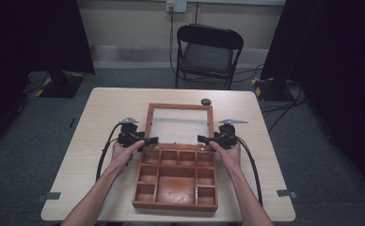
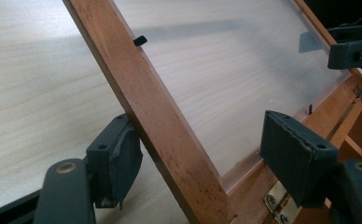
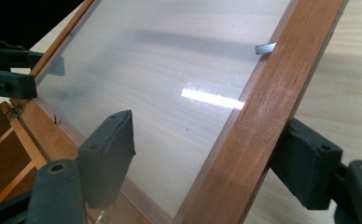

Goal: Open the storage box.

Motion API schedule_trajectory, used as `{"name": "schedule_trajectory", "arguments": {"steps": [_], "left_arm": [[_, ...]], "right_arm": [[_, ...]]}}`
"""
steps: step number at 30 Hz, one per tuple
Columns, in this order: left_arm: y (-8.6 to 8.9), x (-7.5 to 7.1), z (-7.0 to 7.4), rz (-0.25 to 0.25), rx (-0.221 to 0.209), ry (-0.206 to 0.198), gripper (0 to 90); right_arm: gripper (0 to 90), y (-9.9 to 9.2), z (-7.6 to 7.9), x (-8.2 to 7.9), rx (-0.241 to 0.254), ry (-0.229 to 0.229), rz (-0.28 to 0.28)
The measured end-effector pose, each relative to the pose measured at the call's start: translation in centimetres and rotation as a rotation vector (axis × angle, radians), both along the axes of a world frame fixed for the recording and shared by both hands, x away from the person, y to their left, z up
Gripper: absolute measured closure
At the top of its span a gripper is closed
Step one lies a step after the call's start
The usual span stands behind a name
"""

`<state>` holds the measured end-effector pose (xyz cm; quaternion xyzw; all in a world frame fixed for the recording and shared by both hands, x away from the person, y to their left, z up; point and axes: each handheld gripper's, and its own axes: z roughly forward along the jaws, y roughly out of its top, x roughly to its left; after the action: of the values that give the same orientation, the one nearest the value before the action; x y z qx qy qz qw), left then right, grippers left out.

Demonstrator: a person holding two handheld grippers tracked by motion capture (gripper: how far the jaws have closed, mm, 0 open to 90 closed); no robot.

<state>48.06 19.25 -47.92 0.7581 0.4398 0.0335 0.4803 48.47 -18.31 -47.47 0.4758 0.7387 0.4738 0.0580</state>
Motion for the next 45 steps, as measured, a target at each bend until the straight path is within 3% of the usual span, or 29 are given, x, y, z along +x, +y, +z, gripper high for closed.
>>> {"name": "schedule_trajectory", "arguments": {"steps": [7, 10, 13, 15, 18, 20, 22, 25, 30, 36, 40, 45], "left_arm": [[0.2, 0.1, -0.2, 0.008, 0.003, 0.012, 27.2], [0.3, 0.2, -0.5, 0.01, -0.011, 0.04, 26.2], [0.4, 0.2, -0.7, 0.013, -0.028, 0.053, 26.1], [0.5, 0.3, -0.7, 0.019, -0.018, 0.06, 24.3], [0.5, 0.3, -0.8, 0.021, -0.026, 0.074, 24.4], [0.6, 0.4, -1.0, 0.028, -0.039, 0.107, 24.3], [0.8, 0.4, -0.9, 0.035, -0.023, 0.097, 22.8], [1.3, 0.4, -0.6, 0.055, -0.004, 0.09, 23.0], [2.2, -0.2, -0.6, 0.055, -0.015, 0.073, 22.6], [4.3, -1.1, -0.3, 0.09, 0.002, 0.061, 22.0], [5.9, -2.3, 0.5, 0.109, 0.035, 0.019, 22.0], [7.5, -3.5, 0.7, 0.117, 0.091, 0.016, 22.0]], "right_arm": [[22.2, 0.0, -0.3, 0.1, -0.006, 0.027, -0.004], [19.8, 0.0, -0.4, 0.1, -0.034, 0.041, -0.017], [19.7, -0.3, -0.5, 0.2, -0.029, 0.052, -0.004], [19.7, -0.3, -0.5, 0.2, -0.04, 0.059, -0.013], [19.8, -0.4, -0.6, 0.3, -0.029, 0.079, -0.01], [19.8, -0.5, -0.7, 0.4, -0.027, 0.093, -0.013], [21.1, -0.5, -0.8, 0.4, -0.011, 0.129, -0.021], [22.0, -0.9, -0.4, 0.3, -0.041, 0.115, -0.034], [21.6, -1.7, 0.0, -0.1, -0.035, 0.097, -0.042], [21.6, -2.9, 0.8, -1.3, -0.032, 0.066, -0.059], [20.2, -4.3, 1.7, -2.5, -0.029, 0.039, -0.063], [20.0, -6.1, 2.6, -4.3, -0.041, 0.018, -0.086]]}}
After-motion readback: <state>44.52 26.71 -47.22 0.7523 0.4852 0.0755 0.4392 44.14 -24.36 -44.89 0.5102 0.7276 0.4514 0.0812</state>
